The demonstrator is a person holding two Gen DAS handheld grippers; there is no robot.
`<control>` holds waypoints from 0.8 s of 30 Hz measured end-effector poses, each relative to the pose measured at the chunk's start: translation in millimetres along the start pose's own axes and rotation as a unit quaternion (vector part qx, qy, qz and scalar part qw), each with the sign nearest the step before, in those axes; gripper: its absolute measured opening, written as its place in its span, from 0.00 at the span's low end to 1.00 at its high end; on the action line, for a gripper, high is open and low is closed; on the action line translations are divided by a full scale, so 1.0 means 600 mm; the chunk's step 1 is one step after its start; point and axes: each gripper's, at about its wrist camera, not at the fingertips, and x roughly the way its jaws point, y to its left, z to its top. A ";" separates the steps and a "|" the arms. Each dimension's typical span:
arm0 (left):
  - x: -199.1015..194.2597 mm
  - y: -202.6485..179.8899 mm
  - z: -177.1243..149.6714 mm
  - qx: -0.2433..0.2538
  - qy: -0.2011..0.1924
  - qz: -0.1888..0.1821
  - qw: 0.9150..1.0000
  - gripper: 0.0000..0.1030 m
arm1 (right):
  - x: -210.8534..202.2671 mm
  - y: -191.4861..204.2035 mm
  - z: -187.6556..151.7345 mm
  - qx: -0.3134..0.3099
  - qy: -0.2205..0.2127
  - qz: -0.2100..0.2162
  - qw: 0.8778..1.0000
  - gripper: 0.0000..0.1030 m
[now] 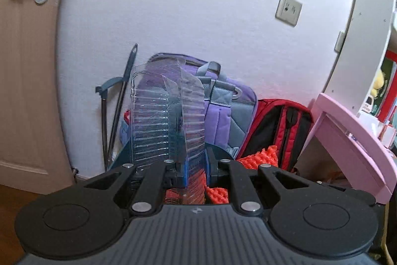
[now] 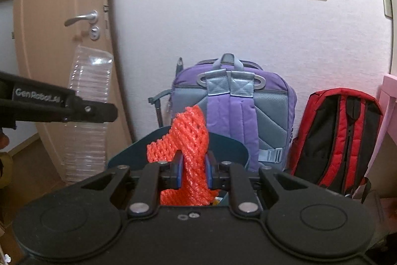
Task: Collect trash
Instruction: 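Lift the clear container and orange mesh and carry them over the wastebasket, then open both grippers to drop the container and mesh into the wastebasket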
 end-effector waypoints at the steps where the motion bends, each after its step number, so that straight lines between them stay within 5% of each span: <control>1: 0.019 0.001 0.001 0.000 0.006 0.000 1.000 0.12 | 0.010 -0.003 0.001 -0.001 0.004 -0.001 1.000 0.17; 14: 0.212 0.038 -0.049 0.000 0.103 0.019 0.995 0.12 | 0.153 -0.039 -0.030 -0.006 0.086 0.013 0.996 0.19; 24: 0.253 0.067 -0.070 -0.020 0.138 0.035 0.990 0.15 | 0.193 -0.038 -0.037 -0.037 0.112 0.014 0.993 0.28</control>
